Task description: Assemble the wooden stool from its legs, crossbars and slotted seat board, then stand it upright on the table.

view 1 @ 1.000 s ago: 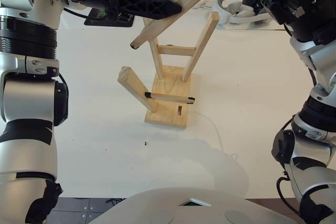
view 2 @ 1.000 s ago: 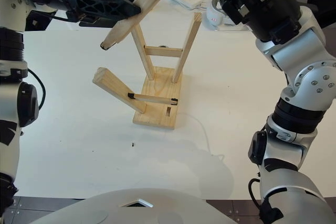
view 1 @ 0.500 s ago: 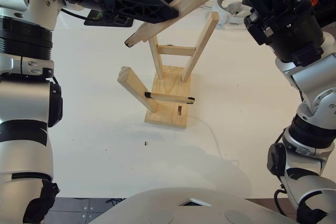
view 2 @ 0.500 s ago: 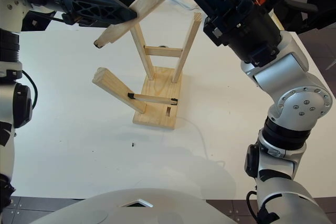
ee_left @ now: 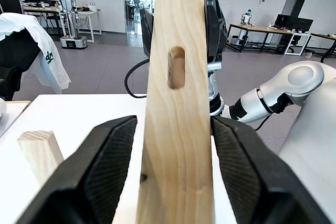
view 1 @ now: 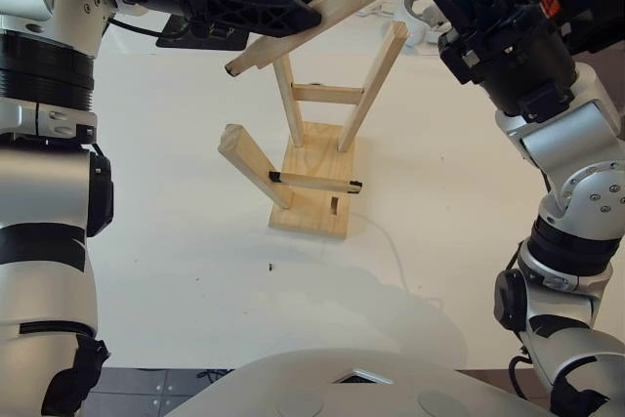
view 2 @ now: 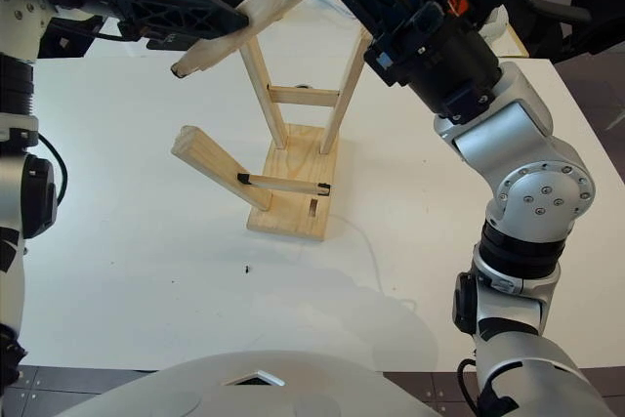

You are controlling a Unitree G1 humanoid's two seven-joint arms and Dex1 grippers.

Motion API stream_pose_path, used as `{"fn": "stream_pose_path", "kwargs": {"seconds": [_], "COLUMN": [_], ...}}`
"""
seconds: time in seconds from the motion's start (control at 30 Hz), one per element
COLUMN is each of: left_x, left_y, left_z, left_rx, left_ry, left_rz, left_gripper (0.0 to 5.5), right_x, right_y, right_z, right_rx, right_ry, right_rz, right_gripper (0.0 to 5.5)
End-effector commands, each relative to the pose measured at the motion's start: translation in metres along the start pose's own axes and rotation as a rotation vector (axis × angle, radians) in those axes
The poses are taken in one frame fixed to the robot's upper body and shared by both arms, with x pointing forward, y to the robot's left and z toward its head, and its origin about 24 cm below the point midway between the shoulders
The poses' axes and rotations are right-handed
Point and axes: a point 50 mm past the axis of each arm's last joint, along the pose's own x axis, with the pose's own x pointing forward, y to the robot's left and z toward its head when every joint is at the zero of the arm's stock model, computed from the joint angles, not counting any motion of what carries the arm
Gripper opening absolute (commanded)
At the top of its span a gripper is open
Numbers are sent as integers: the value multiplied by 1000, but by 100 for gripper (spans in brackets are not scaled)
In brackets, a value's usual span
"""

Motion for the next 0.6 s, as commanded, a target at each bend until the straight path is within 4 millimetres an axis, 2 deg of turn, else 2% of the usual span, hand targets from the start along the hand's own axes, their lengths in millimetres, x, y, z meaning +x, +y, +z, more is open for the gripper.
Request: {"fn": "stream_pose_path", "kwargs": {"seconds": [0.03,0.2,0.3,0.37,0.43,0.47,0.5,0.6], "left_x": [-3,-20,-38,-37,-34,-33,-33,-26], "left_y": [3,-1,-20,-37,-55,-59,-64,-74], "left_z": [12,28,39,31,9,4,-11,-37], "left_rx": [25,81,161,215,244,248,263,304], "left_ry": [-26,-120,-99,7,136,160,223,296], "left_rz": [76,176,237,256,296,307,340,382], "left_gripper": [321,390,435,438,438,438,438,438], "right_x": [6,2,-7,-21,-40,-44,-56,-80], "right_y": [13,7,-5,-14,-23,-24,-29,-33], "right_z": [-8,3,11,16,21,22,31,51], "right_rx": [-5,-60,-119,-146,-170,-175,-189,-216], "right_ry": [-9,-39,-15,-18,-17,-16,-11,-2], "right_rz": [73,10,-54,-104,-167,-178,-216,-283], "right_gripper": [209,206,206,206,206,206,206,206]}}
